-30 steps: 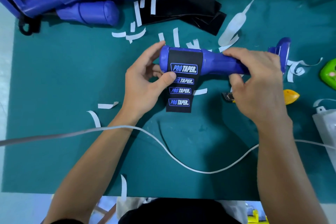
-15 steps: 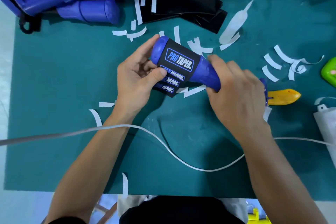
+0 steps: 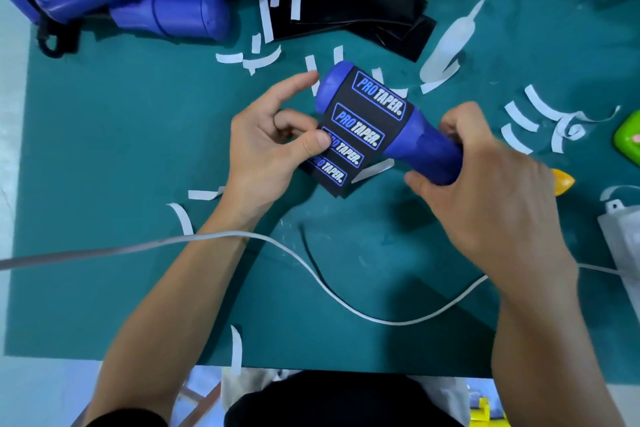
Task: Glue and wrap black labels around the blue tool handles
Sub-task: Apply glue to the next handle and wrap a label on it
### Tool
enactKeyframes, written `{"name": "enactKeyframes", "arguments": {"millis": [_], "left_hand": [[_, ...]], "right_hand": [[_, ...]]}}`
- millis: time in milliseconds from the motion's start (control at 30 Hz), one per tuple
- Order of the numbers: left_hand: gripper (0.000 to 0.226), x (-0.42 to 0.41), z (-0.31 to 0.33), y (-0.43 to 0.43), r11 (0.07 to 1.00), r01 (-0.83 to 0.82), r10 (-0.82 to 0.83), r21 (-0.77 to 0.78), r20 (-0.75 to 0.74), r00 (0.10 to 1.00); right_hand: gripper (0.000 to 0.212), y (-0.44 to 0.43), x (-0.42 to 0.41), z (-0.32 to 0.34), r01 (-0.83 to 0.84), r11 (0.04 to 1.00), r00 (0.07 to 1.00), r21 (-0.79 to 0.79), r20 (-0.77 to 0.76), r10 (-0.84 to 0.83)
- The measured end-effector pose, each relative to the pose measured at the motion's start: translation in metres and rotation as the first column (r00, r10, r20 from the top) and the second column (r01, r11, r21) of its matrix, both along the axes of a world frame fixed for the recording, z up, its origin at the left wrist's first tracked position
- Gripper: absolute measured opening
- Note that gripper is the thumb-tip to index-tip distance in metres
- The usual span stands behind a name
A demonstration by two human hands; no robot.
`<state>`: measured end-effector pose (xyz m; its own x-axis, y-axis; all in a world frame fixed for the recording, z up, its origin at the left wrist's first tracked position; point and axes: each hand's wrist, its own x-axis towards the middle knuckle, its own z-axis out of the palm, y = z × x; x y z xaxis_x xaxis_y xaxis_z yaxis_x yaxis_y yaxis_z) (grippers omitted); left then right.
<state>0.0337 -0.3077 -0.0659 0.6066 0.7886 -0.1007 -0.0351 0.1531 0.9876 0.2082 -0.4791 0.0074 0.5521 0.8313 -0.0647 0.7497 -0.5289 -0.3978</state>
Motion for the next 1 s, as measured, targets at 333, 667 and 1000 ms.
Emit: {"name": "enactKeyframes", "arguments": {"millis": [333, 667, 1000], "left_hand": [[0.063, -0.002, -0.001, -0.003, 0.99, -0.04, 0.043, 0.132, -0.02, 0.999], [0.083, 0.005, -0.003, -0.002, 0.991, 0.108, -0.1, -0.075, 0.096, 0.99], [0.077, 0.003, 0.004, 0.005, 0.971, -0.09, 0.121, -0.22, 0.131, 0.984]], "right_hand": [[0.043, -0.005, 0.008, -0.001, -0.147, 0.983, 0.933, -0.113, -0.346, 0.099], [0.034, 0.006, 0.01, -0.027, -0.238, 0.968, 0.534, 0.08, -0.822, 0.199], [0.037, 0.021, -0.012, -0.051, -0.034, 0.998, -0.165, 0.048, -0.985, 0.041]]}}
